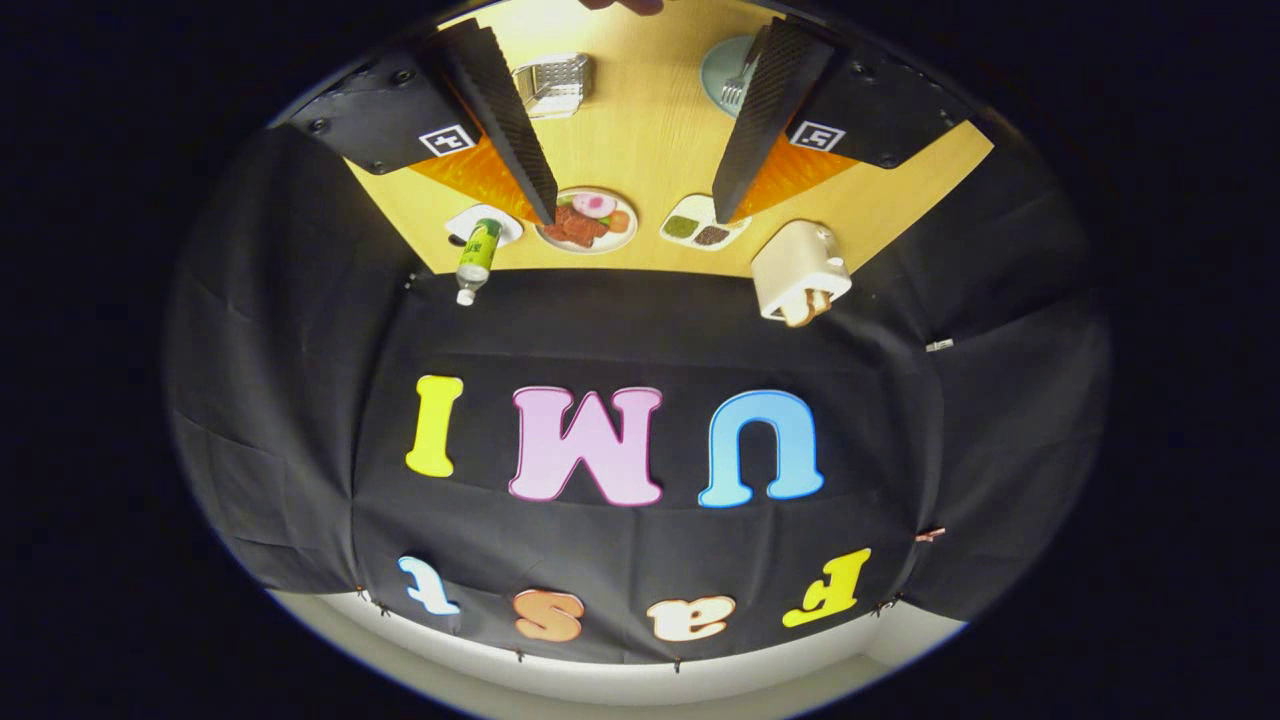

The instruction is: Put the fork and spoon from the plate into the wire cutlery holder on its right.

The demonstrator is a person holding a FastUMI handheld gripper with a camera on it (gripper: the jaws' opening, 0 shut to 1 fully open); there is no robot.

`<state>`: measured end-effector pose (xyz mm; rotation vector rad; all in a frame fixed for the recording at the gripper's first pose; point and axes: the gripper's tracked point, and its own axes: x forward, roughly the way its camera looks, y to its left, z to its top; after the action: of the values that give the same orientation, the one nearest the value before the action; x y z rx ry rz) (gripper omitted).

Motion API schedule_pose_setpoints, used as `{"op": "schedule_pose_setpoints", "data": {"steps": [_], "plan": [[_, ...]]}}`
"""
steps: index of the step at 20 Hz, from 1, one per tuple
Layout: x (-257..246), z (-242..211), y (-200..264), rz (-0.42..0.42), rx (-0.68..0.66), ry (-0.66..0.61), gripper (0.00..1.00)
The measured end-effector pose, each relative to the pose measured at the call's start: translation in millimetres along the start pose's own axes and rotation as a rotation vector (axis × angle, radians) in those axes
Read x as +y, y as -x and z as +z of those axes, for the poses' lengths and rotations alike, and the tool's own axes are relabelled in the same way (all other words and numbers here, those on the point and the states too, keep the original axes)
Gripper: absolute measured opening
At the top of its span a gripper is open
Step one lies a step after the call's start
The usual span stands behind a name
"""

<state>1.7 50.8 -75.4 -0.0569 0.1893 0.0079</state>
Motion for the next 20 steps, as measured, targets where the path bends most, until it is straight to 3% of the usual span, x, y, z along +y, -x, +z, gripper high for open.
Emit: {"op": "schedule_pose_setpoints", "data": {"steps": [7, 15, 20], "plan": [[63, -98, -10, 0.132, 0.271, -0.006, 0.98], [105, -222, -19, 0.176, 0.632, 0.106, 0.98], [114, -275, -22, 0.185, 0.812, 0.160, 0.97]]}}
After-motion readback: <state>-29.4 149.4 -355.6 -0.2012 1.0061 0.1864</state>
